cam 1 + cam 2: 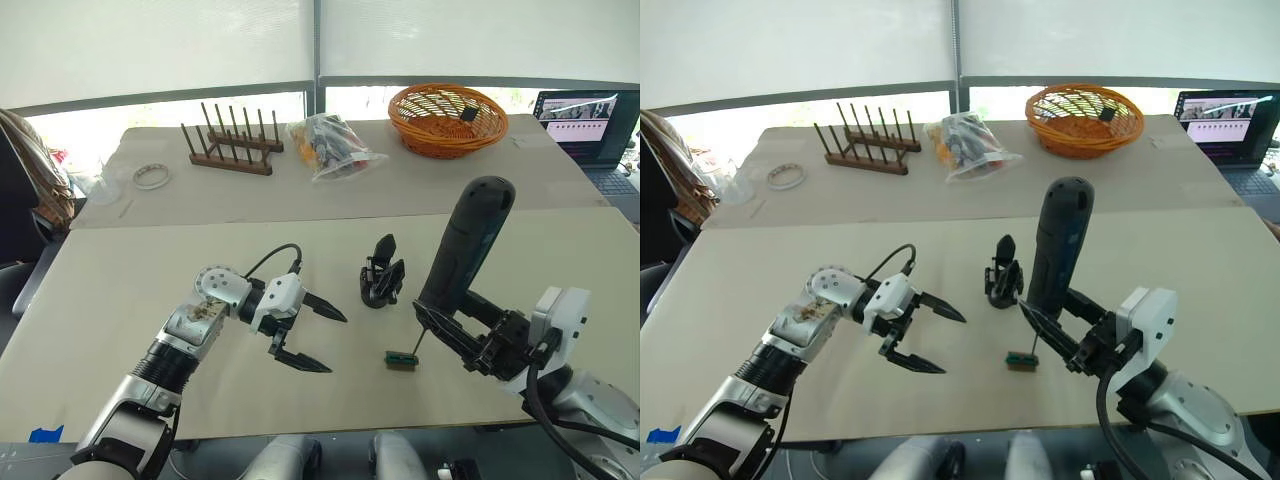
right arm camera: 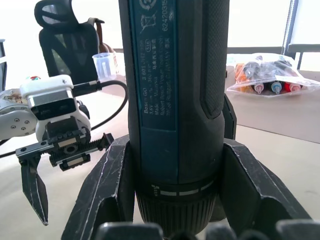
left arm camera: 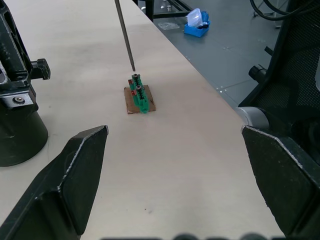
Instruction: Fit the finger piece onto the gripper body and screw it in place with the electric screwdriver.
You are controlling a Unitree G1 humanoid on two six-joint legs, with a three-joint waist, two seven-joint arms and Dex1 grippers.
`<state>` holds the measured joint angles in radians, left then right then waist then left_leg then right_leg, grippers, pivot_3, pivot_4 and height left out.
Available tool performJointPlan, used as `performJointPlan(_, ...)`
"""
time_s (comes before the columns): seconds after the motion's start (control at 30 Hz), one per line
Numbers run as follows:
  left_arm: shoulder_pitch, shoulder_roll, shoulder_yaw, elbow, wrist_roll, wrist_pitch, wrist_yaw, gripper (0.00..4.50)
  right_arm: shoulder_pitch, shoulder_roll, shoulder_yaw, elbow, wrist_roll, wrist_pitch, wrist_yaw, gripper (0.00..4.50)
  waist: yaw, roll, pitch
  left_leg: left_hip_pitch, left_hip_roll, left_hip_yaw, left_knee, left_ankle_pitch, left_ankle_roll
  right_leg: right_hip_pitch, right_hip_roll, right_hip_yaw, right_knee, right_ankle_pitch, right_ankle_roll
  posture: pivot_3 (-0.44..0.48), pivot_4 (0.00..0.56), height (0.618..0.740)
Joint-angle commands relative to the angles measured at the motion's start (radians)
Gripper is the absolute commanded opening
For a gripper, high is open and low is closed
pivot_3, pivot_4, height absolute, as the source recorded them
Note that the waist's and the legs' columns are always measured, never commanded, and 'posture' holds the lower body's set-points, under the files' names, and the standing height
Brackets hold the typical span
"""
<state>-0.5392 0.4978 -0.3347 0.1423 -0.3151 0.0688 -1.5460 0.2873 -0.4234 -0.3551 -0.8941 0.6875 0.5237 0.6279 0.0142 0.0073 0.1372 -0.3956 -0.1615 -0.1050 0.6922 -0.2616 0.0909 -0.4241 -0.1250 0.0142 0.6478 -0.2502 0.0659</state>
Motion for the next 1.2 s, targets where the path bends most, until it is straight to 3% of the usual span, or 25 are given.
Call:
performJointPlan(0.03, -0.012, -0.012, 0.002, -0.001, 0.005, -0.022, -0.001, 4.50, 0.000, -0.015, 0.005, -0.025, 0.002, -0.067, 0.005, 1.91, 0.000, 0.000, 0.000, 0.000, 0.000, 0.000, 0.000, 0.000, 0.000, 0.000, 0.000, 0.000, 0.000, 0.000, 0.000, 0.000, 0.150, 0.740)
performJointPlan(1.2, -0.058, -0.132, -0.034, 0.154, 0.076, -0.130, -0.002, 4.50, 0.047, -0.075, 0.008, -0.022, 0.053, -0.128, -0.034, 1.91, 0.001, -0.001, 0.000, 0.000, 0.000, 0.000, 0.000, 0.000, 0.000, 0.001, 0.000, 0.000, 0.000, 0.000, 0.000, 0.000, 0.150, 0.740)
